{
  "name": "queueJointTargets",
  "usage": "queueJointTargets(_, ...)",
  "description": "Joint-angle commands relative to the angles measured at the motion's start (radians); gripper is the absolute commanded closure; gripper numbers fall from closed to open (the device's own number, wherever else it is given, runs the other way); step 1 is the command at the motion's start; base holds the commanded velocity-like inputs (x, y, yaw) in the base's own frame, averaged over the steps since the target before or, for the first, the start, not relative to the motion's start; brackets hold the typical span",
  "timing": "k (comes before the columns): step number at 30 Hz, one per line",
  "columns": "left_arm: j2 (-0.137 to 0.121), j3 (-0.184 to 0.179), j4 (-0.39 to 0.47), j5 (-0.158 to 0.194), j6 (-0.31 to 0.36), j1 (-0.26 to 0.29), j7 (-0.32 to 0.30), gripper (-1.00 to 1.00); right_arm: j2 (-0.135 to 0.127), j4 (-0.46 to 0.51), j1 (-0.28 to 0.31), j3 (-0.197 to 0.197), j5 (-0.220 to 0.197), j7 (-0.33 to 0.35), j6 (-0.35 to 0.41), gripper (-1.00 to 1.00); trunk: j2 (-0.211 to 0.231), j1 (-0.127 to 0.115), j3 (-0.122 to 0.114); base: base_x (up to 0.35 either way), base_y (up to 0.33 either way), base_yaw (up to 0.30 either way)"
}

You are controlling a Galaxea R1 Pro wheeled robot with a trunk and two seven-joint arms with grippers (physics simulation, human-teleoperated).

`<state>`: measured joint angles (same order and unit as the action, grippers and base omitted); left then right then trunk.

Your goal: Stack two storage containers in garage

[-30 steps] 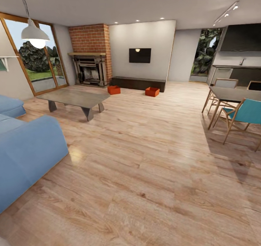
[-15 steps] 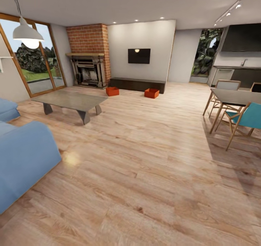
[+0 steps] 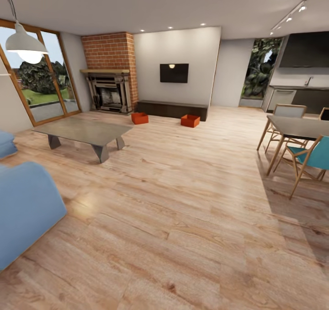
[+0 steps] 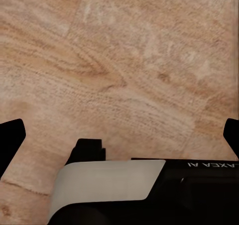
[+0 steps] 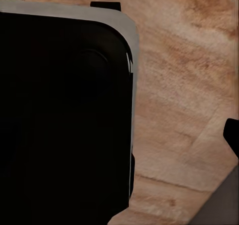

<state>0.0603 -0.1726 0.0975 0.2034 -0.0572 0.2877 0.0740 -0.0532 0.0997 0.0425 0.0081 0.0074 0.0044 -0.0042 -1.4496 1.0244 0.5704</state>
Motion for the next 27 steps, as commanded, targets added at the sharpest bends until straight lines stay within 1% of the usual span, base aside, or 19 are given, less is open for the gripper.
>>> queueJointTargets(1, 0.0, -0.009, -0.001, 0.01, -0.004, 0.001, 0.004, -1.0, 0.0, 0.0, 0.0, 0.001, 0.001, 0.0, 0.0, -1.0, 0.0, 0.001, 0.0, 0.344, -0.124, 0.0)
queueJointTargets(27, 0.001, -0.009, -0.001, 0.01, -0.004, 0.001, 0.004, -1.0, 0.002, 0.001, 0.0, 0.001, 0.002, 0.0, 0.0, -1.0, 0.0, 0.001, -0.018, 0.344, -0.124, 0.0)
